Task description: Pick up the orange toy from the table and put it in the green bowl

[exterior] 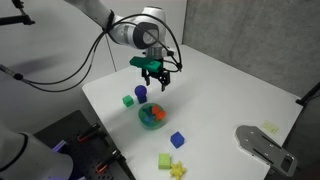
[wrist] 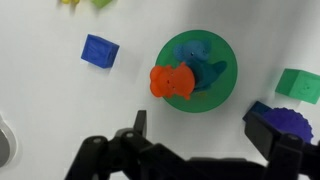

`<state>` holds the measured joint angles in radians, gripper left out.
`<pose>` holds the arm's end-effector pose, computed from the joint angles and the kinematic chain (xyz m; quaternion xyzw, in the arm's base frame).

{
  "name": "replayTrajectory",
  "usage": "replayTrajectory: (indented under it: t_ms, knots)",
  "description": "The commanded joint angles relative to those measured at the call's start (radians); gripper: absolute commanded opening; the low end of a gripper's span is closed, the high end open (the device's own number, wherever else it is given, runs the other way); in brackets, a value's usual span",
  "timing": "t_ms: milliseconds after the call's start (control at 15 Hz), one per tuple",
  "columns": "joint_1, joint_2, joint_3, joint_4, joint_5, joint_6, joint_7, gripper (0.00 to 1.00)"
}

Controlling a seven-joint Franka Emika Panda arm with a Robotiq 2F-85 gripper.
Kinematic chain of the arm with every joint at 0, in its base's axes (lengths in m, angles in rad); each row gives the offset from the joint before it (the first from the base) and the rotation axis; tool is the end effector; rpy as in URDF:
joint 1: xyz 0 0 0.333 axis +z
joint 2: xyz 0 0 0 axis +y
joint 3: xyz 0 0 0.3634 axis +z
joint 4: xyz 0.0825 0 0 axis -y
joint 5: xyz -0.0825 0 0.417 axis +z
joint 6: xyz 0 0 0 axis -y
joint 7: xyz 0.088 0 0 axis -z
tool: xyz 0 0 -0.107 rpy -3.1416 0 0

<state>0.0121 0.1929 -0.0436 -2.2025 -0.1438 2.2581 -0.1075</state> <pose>0.5666 -0.0215 0.3059 0.9922 0.0871 -0.0723 0.0516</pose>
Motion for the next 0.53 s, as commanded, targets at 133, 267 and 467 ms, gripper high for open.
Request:
replayTrajectory:
  t_ms: [133, 267, 467]
  knots:
    - [-0.063, -0.097, -0.018, 0.095, 0.038, -0.296, -0.037, 1.00]
    - [-0.079, -0.135, -0.030, 0.126, 0.038, -0.370, -0.037, 1.00]
    - [-0.099, -0.195, -0.047, 0.164, 0.045, -0.435, -0.030, 1.00]
